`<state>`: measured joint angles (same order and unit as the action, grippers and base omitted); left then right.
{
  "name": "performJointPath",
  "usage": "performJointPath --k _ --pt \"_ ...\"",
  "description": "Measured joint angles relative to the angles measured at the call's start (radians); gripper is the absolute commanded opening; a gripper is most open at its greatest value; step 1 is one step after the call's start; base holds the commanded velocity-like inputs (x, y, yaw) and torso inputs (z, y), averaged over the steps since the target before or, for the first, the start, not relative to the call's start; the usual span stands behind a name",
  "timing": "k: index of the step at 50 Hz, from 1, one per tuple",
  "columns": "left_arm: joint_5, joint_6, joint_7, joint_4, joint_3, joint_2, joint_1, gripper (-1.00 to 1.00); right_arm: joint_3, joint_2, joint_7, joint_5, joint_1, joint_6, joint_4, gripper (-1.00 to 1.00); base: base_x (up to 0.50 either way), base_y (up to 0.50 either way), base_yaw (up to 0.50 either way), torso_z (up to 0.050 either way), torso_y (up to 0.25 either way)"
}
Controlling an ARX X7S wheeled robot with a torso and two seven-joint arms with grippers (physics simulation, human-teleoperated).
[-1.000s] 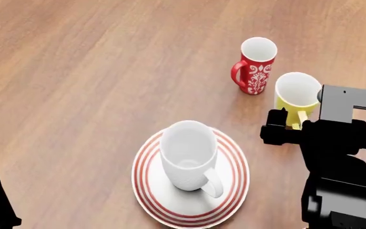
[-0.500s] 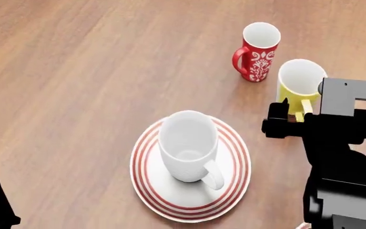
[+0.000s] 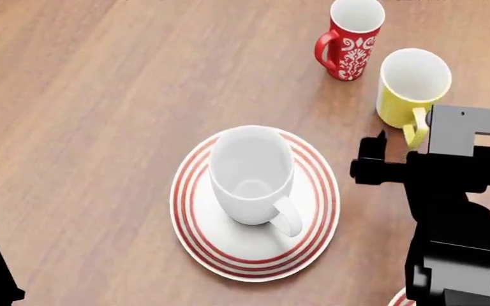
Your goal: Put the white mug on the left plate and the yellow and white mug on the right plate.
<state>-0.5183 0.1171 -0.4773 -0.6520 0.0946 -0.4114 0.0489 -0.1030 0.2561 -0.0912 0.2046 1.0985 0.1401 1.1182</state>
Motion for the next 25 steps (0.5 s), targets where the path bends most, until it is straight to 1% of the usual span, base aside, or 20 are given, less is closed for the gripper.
performJointPath --k 8,9,25 --pt "-0.003 0.0 -0.006 0.005 0.0 0.002 -0.002 1.0 0.001 0.001 0.005 0.001 -0.007 -0.001 -0.028 1.0 0.0 0.0 0.0 0.0 0.0" --pt "-0.003 0.0 -0.006 0.005 0.0 0.002 -0.002 1.0 0.001 0.002 0.006 0.001 -0.008 -0.001 -0.031 -1.0 0.0 0.0 0.0 0.0 0.0" --pt "-0.016 -0.005 -0.013 -0.001 -0.005 0.001 0.003 1.0 0.009 0.004 0.013 -0.001 -0.014 -0.05 -0.021 -1.0 0.0 0.0 0.0 0.0 0.0"
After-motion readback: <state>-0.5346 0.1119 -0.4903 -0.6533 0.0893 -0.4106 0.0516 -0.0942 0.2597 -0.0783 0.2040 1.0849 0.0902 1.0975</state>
